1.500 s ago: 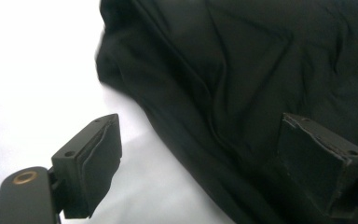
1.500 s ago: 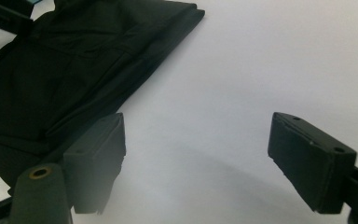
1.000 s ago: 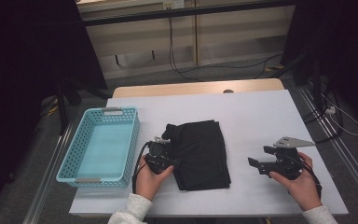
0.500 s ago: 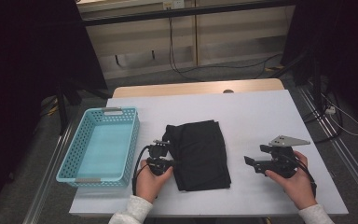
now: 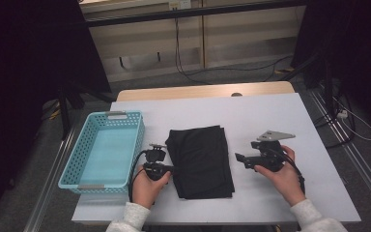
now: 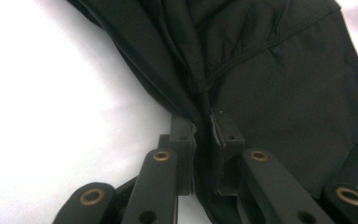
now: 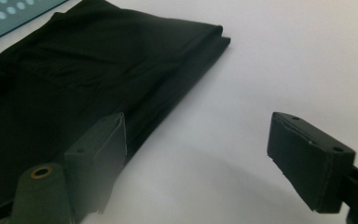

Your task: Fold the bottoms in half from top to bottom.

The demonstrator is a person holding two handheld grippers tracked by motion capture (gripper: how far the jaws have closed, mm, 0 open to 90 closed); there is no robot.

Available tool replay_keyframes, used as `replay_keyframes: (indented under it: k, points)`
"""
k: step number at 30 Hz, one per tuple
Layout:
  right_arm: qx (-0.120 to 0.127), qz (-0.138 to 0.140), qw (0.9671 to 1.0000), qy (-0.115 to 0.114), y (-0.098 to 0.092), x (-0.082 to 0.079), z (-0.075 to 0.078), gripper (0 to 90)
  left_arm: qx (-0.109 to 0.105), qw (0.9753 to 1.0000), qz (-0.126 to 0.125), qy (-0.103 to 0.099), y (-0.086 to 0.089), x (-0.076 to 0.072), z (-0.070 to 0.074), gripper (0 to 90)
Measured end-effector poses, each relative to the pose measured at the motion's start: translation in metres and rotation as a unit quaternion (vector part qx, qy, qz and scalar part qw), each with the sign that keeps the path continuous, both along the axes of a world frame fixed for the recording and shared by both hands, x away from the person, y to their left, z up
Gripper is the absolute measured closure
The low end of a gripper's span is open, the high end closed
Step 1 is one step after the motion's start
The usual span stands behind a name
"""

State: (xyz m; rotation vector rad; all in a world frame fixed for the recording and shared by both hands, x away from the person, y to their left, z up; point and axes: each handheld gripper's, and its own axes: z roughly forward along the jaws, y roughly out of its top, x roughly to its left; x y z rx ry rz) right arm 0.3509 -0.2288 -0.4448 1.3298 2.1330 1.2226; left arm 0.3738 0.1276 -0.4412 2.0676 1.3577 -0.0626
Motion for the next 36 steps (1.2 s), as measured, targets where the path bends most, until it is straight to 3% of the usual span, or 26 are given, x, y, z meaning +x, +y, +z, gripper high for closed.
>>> replay_keyframes:
  k: [2, 5, 7, 9, 11, 12, 16, 19, 21, 23, 26, 27, 30, 32, 34, 36]
  points:
    - [-0.008, -0.003, 1.0, -0.005, 0.008, 0.013, -0.001, 20.1, 0.003, 1.0, -0.001, -0.006, 0.0, -0.001, 0.0, 80.1]
    - [0.017, -0.016, 0.9997, 0.004, 0.018, 0.033, -0.006, 22.5, 0.008, 0.9999, -0.005, -0.009, -0.002, -0.001, -0.002, 77.9]
    - [0.004, -0.02, 0.9998, 0.006, 0.024, 0.048, -0.009, 23.0, 0.009, 0.9999, -0.003, -0.012, -0.001, -0.001, -0.002, 74.1]
    - [-0.003, -0.025, 0.9995, 0.021, 0.03, 0.062, -0.011, 22.9, 0.019, 0.9995, -0.001, -0.024, 0.0, -0.001, 0.0, 65.4]
    - [-0.03, -0.027, 0.9991, 0.015, 0.036, 0.074, -0.01, 23.5, 0.029, 0.999, 0.001, -0.035, -0.001, -0.002, 0.001, 53.2]
    - [-0.032, -0.029, 0.9989, 0.017, 0.038, 0.08, -0.011, 24.4, 0.03, 0.9989, -0.002, -0.036, -0.001, -0.002, 0.001, 53.7]
    - [-0.006, -0.038, 0.9986, 0.036, 0.043, 0.101, -0.015, 26.5, 0.034, 0.9984, -0.003, -0.044, -0.002, -0.002, 0.0, 40.5]
    - [0.006, -0.042, 0.9976, 0.055, 0.049, 0.108, -0.021, 27.8, 0.05, 0.9967, -0.009, -0.064, -0.003, -0.002, -0.002, 33.6]
    - [0.01, -0.038, 0.9978, 0.053, 0.053, 0.109, -0.024, 29.9, 0.05, 0.9963, -0.01, -0.07, -0.003, -0.002, -0.001, 31.9]
    - [0.01, -0.025, 0.9984, 0.049, 0.058, 0.108, -0.025, 44.7, 0.054, 0.9957, -0.009, -0.075, -0.003, -0.002, -0.001, 29.0]
    - [-0.031, -0.028, 0.9987, 0.031, 0.067, 0.104, -0.025, 51.2, 0.054, 0.9955, -0.005, -0.078, -0.005, -0.001, -0.001, 26.8]
    - [-0.033, -0.027, 0.9986, 0.031, 0.069, 0.104, -0.025, 56.3, 0.054, 0.9954, -0.007, -0.079, -0.006, -0.001, 0.0, 26.8]
    - [-0.007, -0.002, 0.9987, 0.05, 0.07, 0.104, -0.024, 80.1, 0.052, 0.9952, -0.006, -0.083, -0.007, -0.001, 0.001, 25.1]
    - [0.004, 0.006, 0.9983, 0.057, 0.069, 0.102, -0.024, 83.8, 0.048, 0.9953, -0.004, -0.085, -0.008, -0.001, 0.002, 22.6]
    - [-0.013, 0.003, 0.9989, 0.046, 0.066, 0.097, -0.021, 84.5, 0.047, 0.995, -0.006, -0.088, -0.009, -0.002, 0.002, 20.8]
    - [-0.011, -0.008, 0.999, 0.042, 0.057, 0.091, -0.021, 84.6, 0.052, 0.9948, -0.01, -0.087, -0.01, -0.001, 0.0, 18.5]
